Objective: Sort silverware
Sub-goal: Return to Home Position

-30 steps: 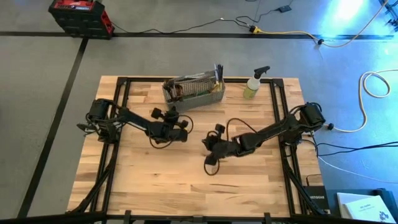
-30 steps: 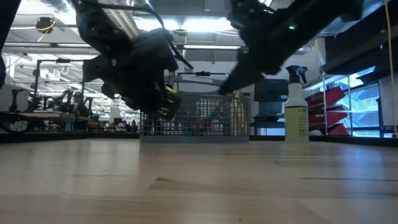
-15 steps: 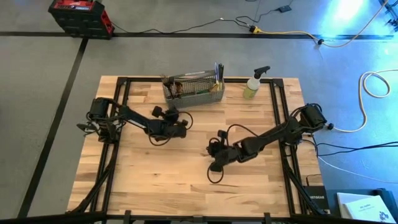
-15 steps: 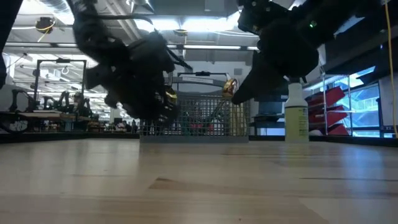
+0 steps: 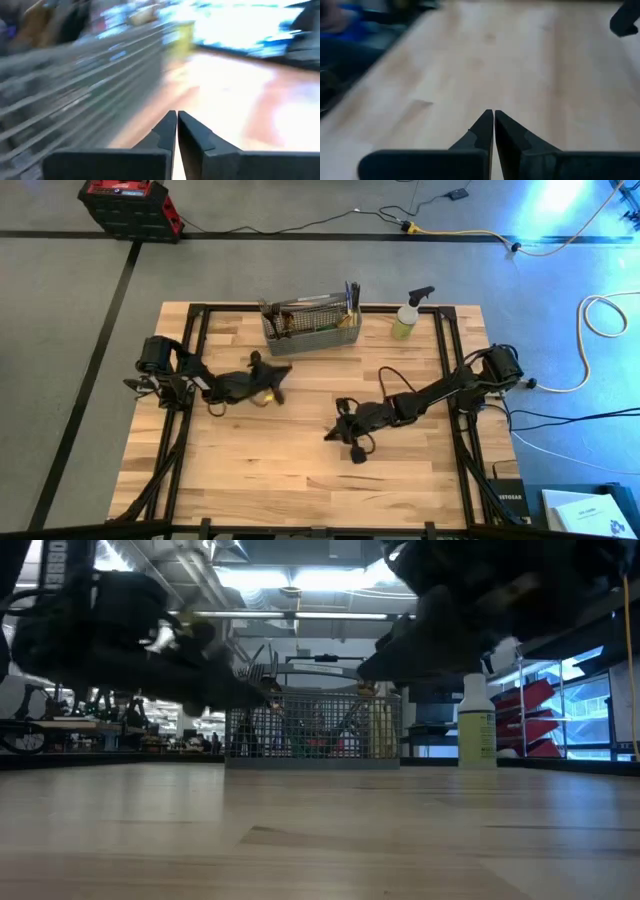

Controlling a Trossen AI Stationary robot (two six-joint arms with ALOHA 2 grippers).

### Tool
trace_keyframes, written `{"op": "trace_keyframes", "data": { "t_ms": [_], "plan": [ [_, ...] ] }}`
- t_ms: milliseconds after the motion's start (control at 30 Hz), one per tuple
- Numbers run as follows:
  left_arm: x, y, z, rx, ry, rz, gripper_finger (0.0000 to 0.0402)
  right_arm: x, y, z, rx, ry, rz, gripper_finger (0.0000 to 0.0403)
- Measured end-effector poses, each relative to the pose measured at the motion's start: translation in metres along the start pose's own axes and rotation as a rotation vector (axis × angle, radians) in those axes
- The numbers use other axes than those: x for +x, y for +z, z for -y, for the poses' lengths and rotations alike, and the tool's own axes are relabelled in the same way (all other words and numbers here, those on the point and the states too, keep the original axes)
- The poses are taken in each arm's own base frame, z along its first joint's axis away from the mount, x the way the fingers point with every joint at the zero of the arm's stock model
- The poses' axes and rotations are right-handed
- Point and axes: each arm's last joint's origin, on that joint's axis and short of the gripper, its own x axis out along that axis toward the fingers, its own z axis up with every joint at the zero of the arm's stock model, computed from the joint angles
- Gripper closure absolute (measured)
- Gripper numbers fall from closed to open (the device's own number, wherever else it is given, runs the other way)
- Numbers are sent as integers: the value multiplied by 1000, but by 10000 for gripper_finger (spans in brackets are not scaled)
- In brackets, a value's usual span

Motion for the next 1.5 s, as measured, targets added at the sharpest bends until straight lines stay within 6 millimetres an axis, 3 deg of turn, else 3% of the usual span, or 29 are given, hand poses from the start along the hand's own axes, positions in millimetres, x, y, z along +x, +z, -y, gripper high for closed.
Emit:
{"op": "trace_keyframes", "data": {
  "t_ms": [100, 267, 467, 700, 1000, 1500],
  "plan": [
    [-13, 4, 1, 50, -216, 52, 402, -11, -10, 11, -14, 41, 55, 403],
    [-20, 10, 1, 74, -400, 78, 402, -53, -24, 40, 40, 9, 234, 403],
    [-28, 10, -4, 93, -397, 75, 402, -99, -52, 58, 66, -43, 315, 403],
    [-50, 10, -18, 68, -340, 71, 402, -142, -86, 53, 62, -78, 414, 403],
    [-57, 23, -18, 63, -331, 149, 402, -148, -83, 52, 40, -50, 449, 402],
    [-60, 20, -13, 28, -341, 113, 402, -146, -88, 53, 63, -74, 403, 402]
  ]
}}
